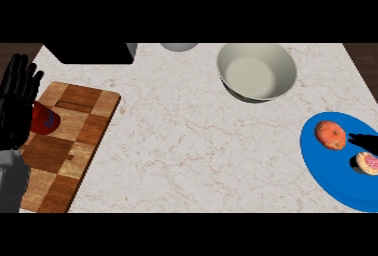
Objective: Pick the cupcake from the plate and place it in the bowl
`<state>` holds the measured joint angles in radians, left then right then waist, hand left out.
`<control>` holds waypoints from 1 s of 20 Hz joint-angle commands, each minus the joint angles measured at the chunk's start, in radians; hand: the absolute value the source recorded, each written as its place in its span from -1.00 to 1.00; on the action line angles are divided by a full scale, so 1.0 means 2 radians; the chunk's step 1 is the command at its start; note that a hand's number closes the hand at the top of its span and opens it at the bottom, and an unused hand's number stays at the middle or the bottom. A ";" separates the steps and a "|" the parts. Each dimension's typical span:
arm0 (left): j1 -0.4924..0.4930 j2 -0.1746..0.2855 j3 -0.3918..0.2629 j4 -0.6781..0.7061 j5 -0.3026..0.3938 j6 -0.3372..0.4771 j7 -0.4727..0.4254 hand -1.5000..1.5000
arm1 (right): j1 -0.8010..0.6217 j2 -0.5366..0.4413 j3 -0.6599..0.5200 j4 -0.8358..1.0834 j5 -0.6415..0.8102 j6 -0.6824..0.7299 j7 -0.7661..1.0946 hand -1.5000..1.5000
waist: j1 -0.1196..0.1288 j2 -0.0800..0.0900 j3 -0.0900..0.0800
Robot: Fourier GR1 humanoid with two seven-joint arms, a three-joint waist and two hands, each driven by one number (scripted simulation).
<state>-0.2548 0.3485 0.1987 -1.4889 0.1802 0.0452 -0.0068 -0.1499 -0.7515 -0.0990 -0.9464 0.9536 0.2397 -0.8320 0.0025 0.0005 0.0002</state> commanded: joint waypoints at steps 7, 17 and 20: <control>0.019 -0.014 0.009 -0.001 -0.007 -0.013 -0.018 0.00 | -0.045 0.027 -0.001 0.108 0.047 -0.080 -0.033 1.00 | 0.001 0.000 0.000; 0.009 -0.012 0.015 -0.021 -0.012 -0.014 0.009 0.00 | -0.061 0.032 -0.029 0.125 0.023 -0.115 -0.082 1.00 | -0.001 0.000 0.000; -0.013 -0.025 -0.001 0.002 -0.018 -0.008 -0.002 0.00 | -0.148 -0.042 -0.063 0.239 0.040 -0.079 -0.011 1.00 | 0.013 0.006 0.001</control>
<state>-0.2609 0.3167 0.2123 -1.5066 0.1526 0.0260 0.0060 -0.3570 -0.7479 -0.1818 -0.5889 1.0200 0.0410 -0.9249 0.0133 0.0042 -0.0004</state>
